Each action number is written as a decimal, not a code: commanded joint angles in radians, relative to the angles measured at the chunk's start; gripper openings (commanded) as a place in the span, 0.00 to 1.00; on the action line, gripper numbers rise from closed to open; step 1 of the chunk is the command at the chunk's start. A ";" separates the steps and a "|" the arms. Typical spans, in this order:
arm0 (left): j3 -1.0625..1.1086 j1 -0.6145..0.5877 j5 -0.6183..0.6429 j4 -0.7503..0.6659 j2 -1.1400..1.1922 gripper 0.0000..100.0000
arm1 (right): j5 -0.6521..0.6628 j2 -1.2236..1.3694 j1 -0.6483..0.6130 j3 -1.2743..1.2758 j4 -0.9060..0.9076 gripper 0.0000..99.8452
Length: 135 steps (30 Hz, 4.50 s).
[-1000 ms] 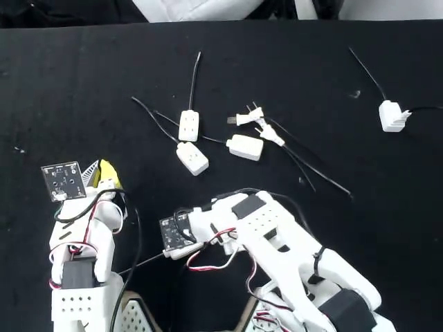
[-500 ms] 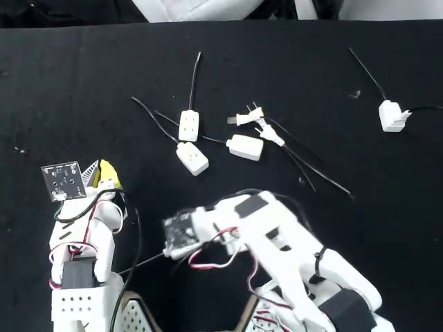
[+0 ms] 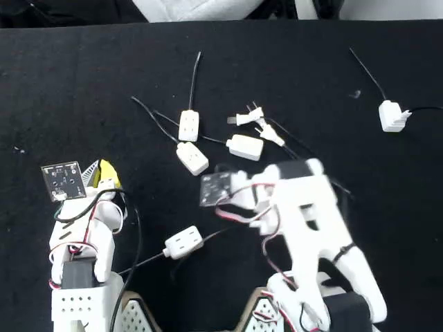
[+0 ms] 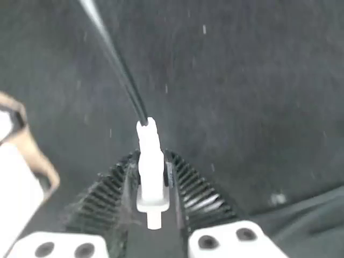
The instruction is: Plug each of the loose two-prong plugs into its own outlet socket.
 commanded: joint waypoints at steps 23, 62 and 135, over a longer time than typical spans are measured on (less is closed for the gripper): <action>-0.007 -0.007 0.000 -0.015 -0.009 0.03 | -0.397 0.008 0.043 0.088 -0.385 0.27; -0.007 -0.007 0.000 -0.020 -0.009 0.03 | -0.678 0.432 -0.005 -0.266 -0.381 0.01; -0.007 -0.007 0.000 -0.020 -0.009 0.03 | -0.872 0.168 0.132 -0.249 -0.094 0.26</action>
